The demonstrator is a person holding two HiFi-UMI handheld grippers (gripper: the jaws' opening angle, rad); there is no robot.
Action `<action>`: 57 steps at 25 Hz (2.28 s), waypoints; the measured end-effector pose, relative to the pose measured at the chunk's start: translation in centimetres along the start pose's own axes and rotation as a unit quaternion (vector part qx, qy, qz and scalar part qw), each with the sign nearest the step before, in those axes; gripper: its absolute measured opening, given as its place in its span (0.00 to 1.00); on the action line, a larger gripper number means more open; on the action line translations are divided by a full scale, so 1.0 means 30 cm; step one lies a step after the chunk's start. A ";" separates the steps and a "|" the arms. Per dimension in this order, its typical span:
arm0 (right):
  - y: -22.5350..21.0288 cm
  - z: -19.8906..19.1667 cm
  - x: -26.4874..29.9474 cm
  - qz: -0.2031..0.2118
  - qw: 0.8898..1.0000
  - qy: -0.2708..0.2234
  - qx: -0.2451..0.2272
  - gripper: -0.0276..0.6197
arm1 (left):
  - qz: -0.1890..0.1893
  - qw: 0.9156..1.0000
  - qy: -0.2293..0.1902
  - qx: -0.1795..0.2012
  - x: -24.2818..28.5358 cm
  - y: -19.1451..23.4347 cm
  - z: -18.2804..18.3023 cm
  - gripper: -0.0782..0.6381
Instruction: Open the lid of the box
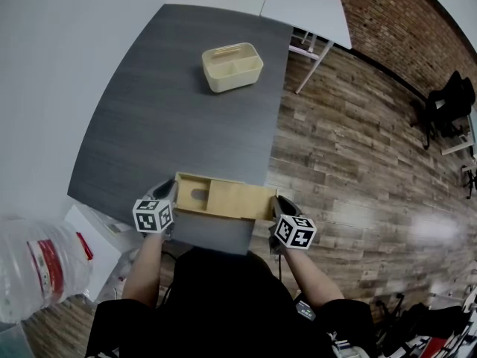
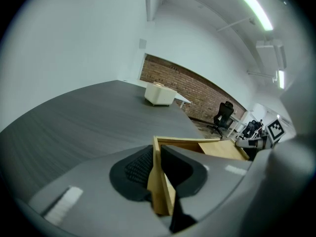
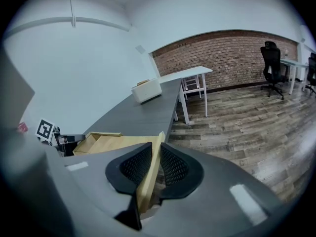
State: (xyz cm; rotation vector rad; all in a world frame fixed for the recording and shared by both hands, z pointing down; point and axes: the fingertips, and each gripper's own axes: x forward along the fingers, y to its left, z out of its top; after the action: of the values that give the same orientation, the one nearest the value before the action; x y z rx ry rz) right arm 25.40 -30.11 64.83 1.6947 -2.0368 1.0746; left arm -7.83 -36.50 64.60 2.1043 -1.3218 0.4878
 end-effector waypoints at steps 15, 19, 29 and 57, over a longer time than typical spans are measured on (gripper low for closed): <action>-0.059 -0.003 -0.031 -0.011 1.000 -0.008 0.007 0.13 | 0.013 1.000 0.005 0.009 0.004 0.006 0.002 0.16; -0.091 -0.001 -0.040 -0.020 1.000 -0.011 0.013 0.13 | 0.016 1.000 0.005 0.010 0.004 0.006 0.002 0.16; -0.159 -0.004 -0.068 -0.038 0.999 -0.016 0.021 0.12 | 0.025 1.000 0.003 0.009 0.003 0.013 -0.002 0.16; -0.278 0.010 -0.109 -0.069 0.996 -0.033 0.043 0.11 | 0.034 0.999 0.009 0.002 0.010 0.019 -0.001 0.15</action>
State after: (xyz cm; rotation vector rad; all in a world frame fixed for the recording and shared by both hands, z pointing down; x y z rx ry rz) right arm 34.13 -28.25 65.55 1.9064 -1.9052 1.0872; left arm -8.20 -36.88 64.96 2.0600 -1.3867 0.5362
